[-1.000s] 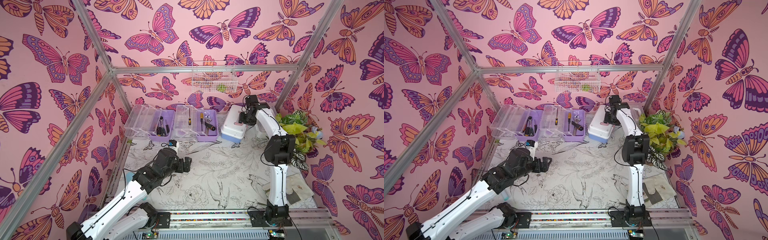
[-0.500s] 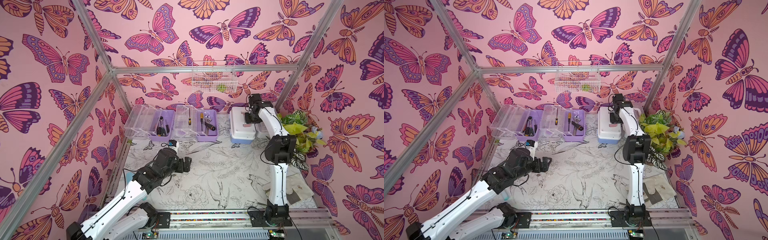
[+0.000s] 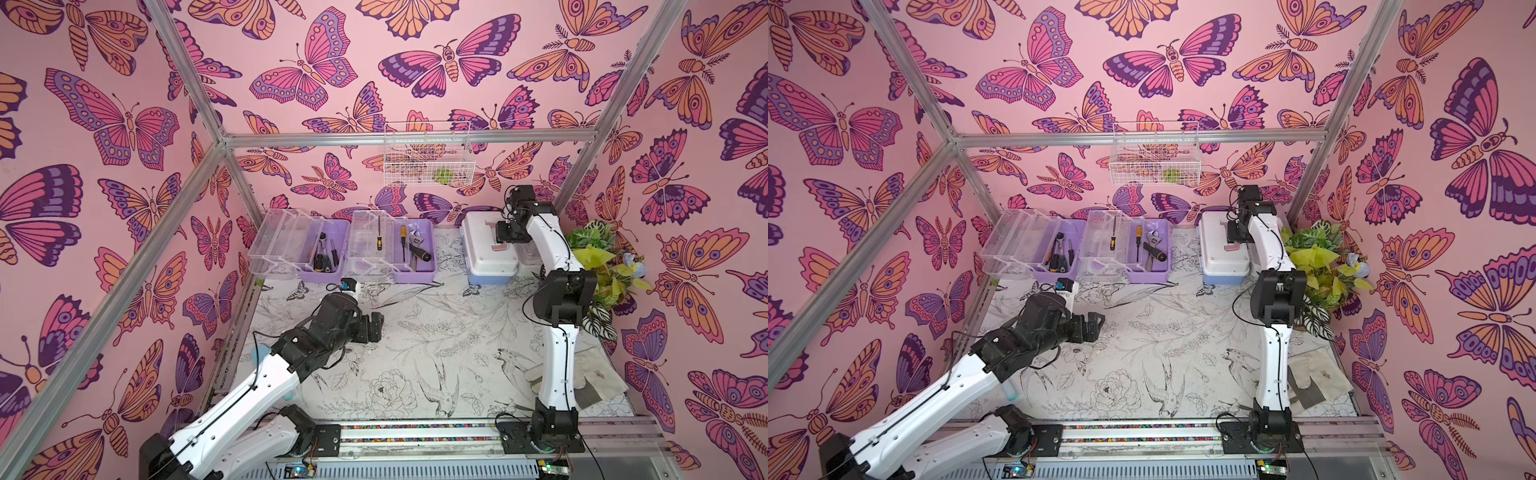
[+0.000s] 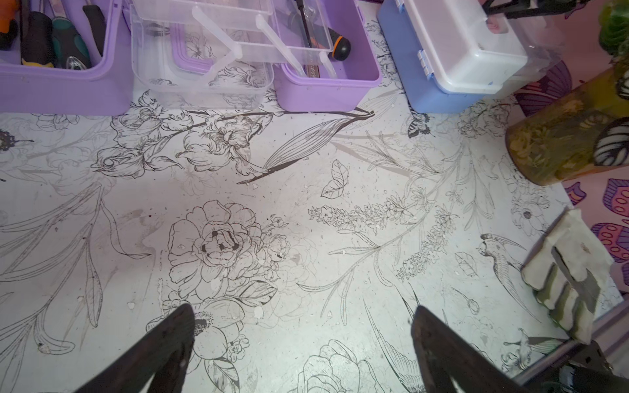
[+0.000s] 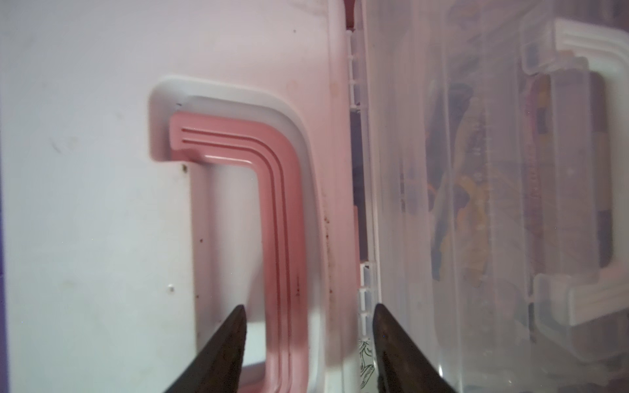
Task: Close toolboxes
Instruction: Adjust the toolbox at the center of the board, then move the toolbox to the center of the board.
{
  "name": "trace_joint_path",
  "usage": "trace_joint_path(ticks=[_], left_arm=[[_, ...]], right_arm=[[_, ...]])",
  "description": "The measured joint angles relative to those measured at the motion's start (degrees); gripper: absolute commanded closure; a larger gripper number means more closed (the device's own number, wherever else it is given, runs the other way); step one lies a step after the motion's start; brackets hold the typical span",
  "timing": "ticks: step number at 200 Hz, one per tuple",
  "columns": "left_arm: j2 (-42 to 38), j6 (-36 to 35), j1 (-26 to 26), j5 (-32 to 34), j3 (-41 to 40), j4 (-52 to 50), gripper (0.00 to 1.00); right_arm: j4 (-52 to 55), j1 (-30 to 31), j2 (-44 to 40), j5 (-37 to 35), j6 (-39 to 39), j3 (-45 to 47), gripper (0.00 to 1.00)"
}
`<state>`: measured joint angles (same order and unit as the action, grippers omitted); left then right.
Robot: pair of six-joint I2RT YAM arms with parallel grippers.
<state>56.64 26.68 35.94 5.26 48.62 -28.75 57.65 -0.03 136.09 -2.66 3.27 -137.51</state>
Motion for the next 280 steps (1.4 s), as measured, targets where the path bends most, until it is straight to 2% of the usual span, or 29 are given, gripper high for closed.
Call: trace_joint_path(ticks=[23, 64, 93, 114, 133, 156, 205, 232, 261, 280], left_arm=[[5.22, -2.03, -3.52, -0.57, 4.7, 0.26, 0.01], [13.46, -4.7, -12.37, -4.09, 12.46, 3.19, 0.02], [19.28, -5.31, -16.9, -6.54, 15.61, 4.94, 0.01], [20.37, -5.22, -17.84, -7.98, 15.52, 4.87, 0.02], [18.62, -4.79, -17.84, -10.03, 13.88, 5.97, 0.01], [13.62, -3.69, -17.84, -12.07, 8.35, 7.58, 0.01], [4.37, -0.55, -17.84, -15.85, -1.88, 8.09, 0.01], [0.55, 0.42, -17.84, -16.98, -4.52, 7.65, 0.01], [-2.89, 2.21, -17.84, -18.12, -6.16, 7.3, 0.01], [-4.98, 3.56, -17.59, -19.39, -6.47, 6.91, 0.01]], right_arm=[[-0.17, 0.5, -4.42, 2.84, 1.27, 2.86, 0.31], [-1.53, 3.82, -16.68, 5.16, 3.74, 9.09, 0.33], [-4.28, 7.67, -24.22, 7.23, 6.91, 18.84, 0.35], [-6.58, 11.96, -25.62, 7.87, 8.98, 25.33, 0.36], [-8.2, 15.96, -24.02, 8.2, 11.02, 27.91, 0.37], [-10.36, 19.54, -19.69, 8.79, 13.29, 26.95, 0.38], [-12.04, 21.22, -7.54, 9.49, 17.4, 19.58, 0.42], [-11.5, 22.38, -5.16, 8.24, 18.18, 19.26, 0.5], [-11.13, 23.39, -4.61, 7.48, 18.93, 19.26, 0.66], [-11.15, 23.54, -4.61, 7.15, 19.21, 19.26, 0.7]])
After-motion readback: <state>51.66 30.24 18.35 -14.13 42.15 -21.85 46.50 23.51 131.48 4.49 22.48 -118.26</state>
